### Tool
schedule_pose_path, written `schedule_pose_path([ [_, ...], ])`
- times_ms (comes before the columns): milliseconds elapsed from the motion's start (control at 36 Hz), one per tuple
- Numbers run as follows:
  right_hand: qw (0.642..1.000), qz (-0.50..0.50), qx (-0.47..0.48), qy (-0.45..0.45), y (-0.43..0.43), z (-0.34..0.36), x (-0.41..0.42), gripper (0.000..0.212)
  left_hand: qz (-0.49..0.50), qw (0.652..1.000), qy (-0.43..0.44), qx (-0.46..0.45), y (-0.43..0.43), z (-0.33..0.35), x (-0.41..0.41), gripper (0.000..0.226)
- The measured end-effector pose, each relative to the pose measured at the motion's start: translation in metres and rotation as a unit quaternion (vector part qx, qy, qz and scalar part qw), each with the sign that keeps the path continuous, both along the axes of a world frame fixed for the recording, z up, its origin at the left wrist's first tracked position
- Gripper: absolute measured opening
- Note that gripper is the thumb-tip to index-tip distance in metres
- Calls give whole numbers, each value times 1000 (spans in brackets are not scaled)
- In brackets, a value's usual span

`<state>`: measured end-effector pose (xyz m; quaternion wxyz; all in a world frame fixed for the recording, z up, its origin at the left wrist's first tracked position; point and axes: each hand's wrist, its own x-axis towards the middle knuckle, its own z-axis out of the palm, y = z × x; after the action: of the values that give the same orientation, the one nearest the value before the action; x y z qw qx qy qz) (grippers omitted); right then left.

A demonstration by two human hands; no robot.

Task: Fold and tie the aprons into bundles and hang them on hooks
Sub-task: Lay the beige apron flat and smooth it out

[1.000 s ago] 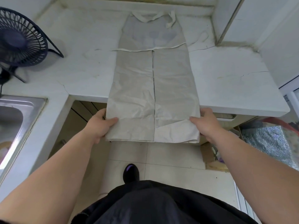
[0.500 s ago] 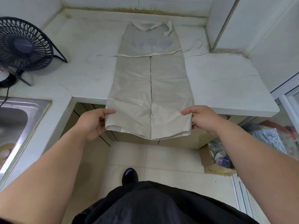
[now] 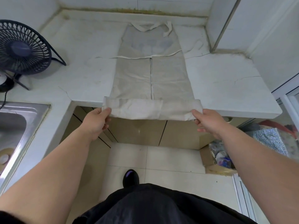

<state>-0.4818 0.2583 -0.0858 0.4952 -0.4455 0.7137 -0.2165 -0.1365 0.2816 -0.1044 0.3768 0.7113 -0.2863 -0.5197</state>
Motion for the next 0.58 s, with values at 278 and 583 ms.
schedule_pose_path([
  [278, 997, -63, 28, -18, -15, -2, 9, 25, 28, 997, -71, 20, -15, -8, -5, 20],
  [583, 998, -62, -5, -22, -31, 2, 19, 29, 3, 994, -113, 7, -25, 2, 4, 22],
])
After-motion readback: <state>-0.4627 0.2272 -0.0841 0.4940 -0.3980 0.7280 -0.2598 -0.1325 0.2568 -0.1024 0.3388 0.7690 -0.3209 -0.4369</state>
